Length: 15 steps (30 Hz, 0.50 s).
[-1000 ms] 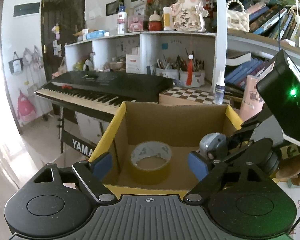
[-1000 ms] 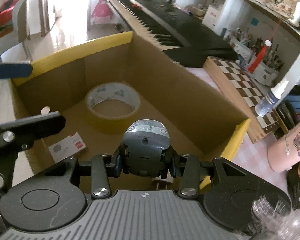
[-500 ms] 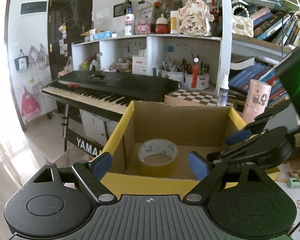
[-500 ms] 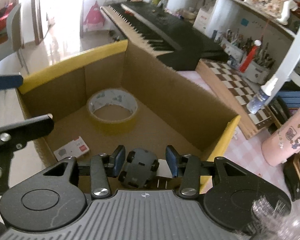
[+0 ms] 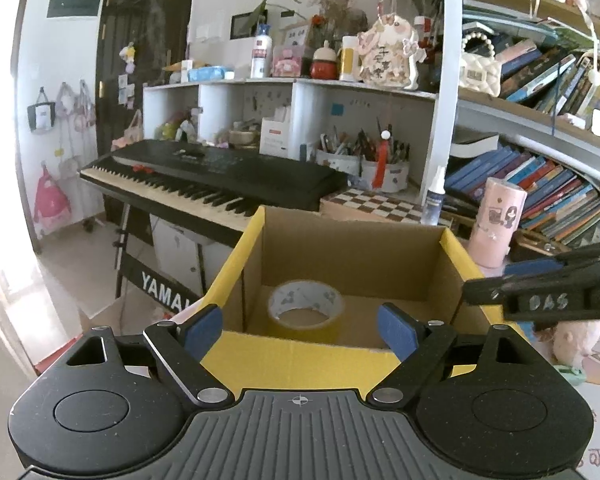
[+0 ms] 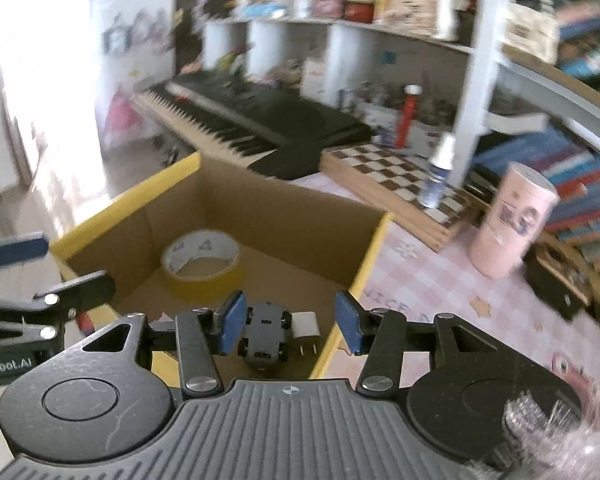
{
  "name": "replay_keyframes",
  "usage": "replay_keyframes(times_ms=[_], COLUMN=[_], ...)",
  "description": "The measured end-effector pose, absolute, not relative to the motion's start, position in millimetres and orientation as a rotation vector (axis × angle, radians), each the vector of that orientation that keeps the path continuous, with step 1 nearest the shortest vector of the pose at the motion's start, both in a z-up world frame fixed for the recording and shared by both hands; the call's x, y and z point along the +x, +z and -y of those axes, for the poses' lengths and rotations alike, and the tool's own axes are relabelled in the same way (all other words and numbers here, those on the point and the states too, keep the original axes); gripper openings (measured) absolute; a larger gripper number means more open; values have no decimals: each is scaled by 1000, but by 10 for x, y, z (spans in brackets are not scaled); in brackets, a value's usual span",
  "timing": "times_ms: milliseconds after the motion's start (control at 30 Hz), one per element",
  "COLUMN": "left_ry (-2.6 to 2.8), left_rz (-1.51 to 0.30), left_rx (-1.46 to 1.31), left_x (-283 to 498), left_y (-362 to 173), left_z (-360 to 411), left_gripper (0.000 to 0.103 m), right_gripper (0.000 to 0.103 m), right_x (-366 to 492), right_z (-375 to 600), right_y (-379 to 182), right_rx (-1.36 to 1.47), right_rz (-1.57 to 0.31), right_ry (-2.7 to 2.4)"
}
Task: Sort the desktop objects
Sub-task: 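Lift both grippers out of the yellow box and withdraw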
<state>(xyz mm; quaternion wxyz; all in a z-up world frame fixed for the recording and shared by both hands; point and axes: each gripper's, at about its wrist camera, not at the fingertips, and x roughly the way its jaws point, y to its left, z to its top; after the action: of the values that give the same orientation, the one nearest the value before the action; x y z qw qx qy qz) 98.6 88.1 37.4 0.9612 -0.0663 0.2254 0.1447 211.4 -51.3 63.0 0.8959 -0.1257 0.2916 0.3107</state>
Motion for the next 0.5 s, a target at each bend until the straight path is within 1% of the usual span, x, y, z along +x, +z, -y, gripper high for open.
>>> replay_keyframes(times_ms=[233,433,500], left_ry=[283,266,257], left_rz=[-457,-470,-478], left_rx=[-129,-121,-115], left_x=[727,486,419], left_y=[351,309,297], left_z=[-871,-869,-863], left_gripper=[88,88,88], right_gripper=[49,49,51], right_x=[1787,1432,1315], right_z=[784,933,986], right_y=[683,638,603], right_rx=[-134,-74,-61], right_rz=[-536,-523,-527], right_ry=[504,403,367])
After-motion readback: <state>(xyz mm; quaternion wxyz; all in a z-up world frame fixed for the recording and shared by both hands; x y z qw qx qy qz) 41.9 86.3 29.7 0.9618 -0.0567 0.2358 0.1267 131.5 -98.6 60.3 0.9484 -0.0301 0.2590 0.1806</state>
